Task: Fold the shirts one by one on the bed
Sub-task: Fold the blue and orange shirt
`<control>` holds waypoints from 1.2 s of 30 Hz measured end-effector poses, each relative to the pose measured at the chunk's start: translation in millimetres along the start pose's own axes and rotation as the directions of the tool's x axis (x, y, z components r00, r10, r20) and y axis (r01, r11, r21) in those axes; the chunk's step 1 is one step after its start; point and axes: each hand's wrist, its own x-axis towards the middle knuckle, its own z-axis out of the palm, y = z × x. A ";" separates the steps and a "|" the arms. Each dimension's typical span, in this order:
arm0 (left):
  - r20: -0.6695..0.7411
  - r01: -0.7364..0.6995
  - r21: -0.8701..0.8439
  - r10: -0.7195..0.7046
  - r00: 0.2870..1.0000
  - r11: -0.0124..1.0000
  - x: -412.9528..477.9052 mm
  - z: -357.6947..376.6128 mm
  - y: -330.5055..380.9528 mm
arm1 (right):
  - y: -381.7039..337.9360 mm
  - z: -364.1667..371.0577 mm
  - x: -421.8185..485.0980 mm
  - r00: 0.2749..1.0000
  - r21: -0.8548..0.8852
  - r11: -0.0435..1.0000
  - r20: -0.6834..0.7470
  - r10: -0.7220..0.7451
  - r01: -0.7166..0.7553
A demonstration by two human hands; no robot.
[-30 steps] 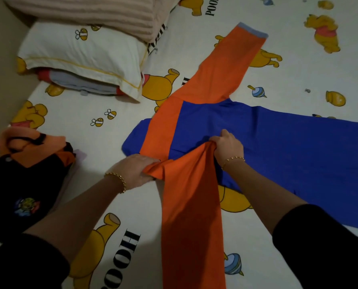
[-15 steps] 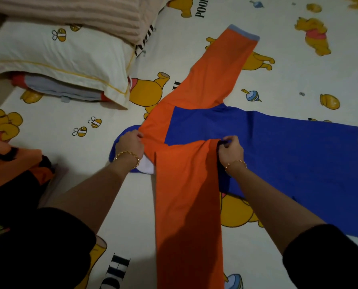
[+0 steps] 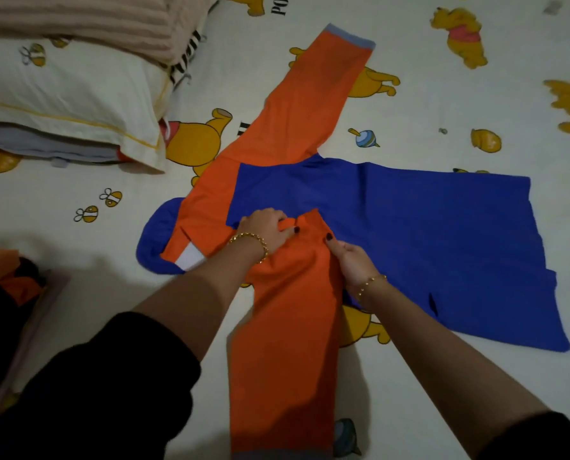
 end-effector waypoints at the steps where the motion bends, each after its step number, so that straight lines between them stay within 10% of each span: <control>1: -0.009 0.001 -0.017 -0.001 1.000 1.000 2.2 2.2 6.4 | -3.9 -4.9 -2.3 1.000 0.034 0.999 -0.008 0.026 -0.026; 7: -0.207 -0.043 -0.114 0.018 0.978 0.993 -1.7 12.3 26.9 | -7.4 -54.9 -33.5 0.877 -0.092 0.939 0.338 0.341 -0.330; 13: -0.233 0.011 -0.052 -0.023 0.972 0.999 -8.4 20.4 34.7 | 4.9 -126.7 -40.5 0.842 -0.004 0.930 0.423 0.335 -0.368; 18: -0.290 0.089 -0.064 -0.104 0.951 0.994 -9.6 27.3 38.9 | -25.9 -191.8 -44.0 0.876 -0.607 0.756 0.197 0.441 -0.244; 21: -0.311 0.161 -0.095 -0.183 0.933 0.982 -9.3 30.2 40.2 | -36.6 -234.9 -30.5 0.964 -0.889 0.410 -0.107 0.242 -0.201; 25: -0.384 0.150 -0.121 -0.185 0.905 0.981 -6.7 36.2 57.4 | -18.6 -260.4 -14.2 0.970 -0.908 0.392 -0.211 -0.124 -0.147; 28: -0.331 0.015 0.038 -0.001 0.944 0.999 2.0 37.7 70.5 | -0.3 -259.0 -2.5 0.958 -0.884 0.440 -0.246 -0.145 -0.160; 33: -0.185 0.005 0.185 0.030 0.982 0.983 23.4 45.2 78.3 | -4.4 -261.1 6.2 0.922 -0.992 -0.048 -0.094 -0.376 -0.120; 36: -0.309 0.035 0.120 0.004 0.951 0.992 27.6 45.2 84.8 | -8.8 -268.6 11.3 0.834 -0.983 -0.114 -0.057 -0.549 -0.142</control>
